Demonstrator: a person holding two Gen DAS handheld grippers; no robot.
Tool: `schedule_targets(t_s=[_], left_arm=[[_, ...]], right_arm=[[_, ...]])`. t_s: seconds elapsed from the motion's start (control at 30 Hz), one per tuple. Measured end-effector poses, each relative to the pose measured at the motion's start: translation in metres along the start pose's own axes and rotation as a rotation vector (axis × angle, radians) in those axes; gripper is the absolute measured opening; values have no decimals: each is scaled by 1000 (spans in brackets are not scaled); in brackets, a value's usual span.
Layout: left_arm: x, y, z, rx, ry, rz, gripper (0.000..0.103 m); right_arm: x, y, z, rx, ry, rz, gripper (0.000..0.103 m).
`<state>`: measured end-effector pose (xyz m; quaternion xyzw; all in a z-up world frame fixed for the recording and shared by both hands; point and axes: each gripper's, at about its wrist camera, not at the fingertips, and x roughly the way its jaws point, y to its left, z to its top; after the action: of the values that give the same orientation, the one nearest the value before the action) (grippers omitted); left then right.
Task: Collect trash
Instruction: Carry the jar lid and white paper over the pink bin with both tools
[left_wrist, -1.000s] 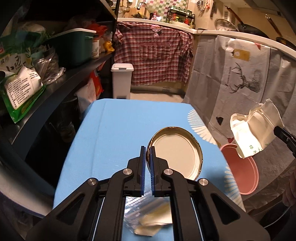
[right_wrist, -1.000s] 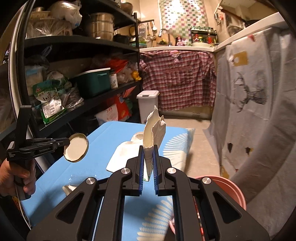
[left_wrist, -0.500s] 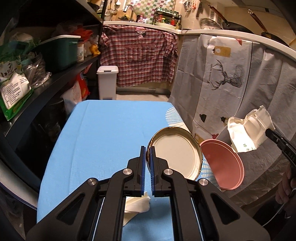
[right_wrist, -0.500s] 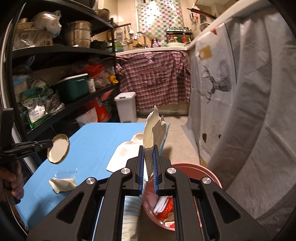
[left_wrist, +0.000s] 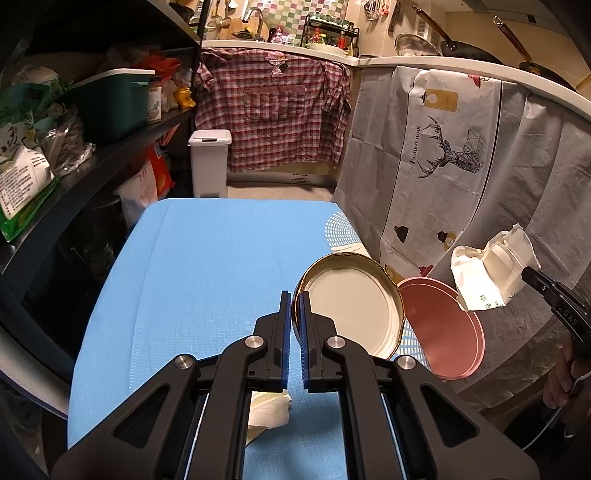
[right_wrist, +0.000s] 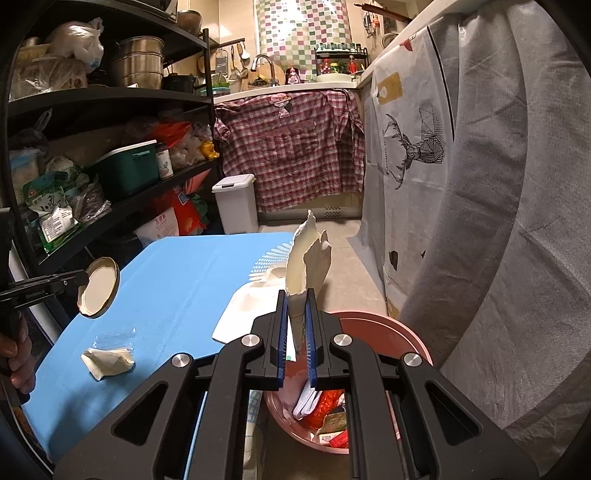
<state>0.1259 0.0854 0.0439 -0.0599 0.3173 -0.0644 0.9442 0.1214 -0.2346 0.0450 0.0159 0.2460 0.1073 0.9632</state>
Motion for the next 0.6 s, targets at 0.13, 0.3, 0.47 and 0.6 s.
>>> schedule_targets(t_s=[0.13,0.3,0.47,0.6], left_arm=[[6,-2,0,3,8,-1,5],[13,-6,-1,5,18,-1,5],[21,-9,-2,12,28,-3,5],[26,-11,-2,14,35,-5,5]], right_arm=[[4,-2,-1,0,4,-4,9],[8,-5,-3,5,10,-8,9],[12,-11,-5,8,15,-13,9],[14,-15,-5,19,17,-17,9]])
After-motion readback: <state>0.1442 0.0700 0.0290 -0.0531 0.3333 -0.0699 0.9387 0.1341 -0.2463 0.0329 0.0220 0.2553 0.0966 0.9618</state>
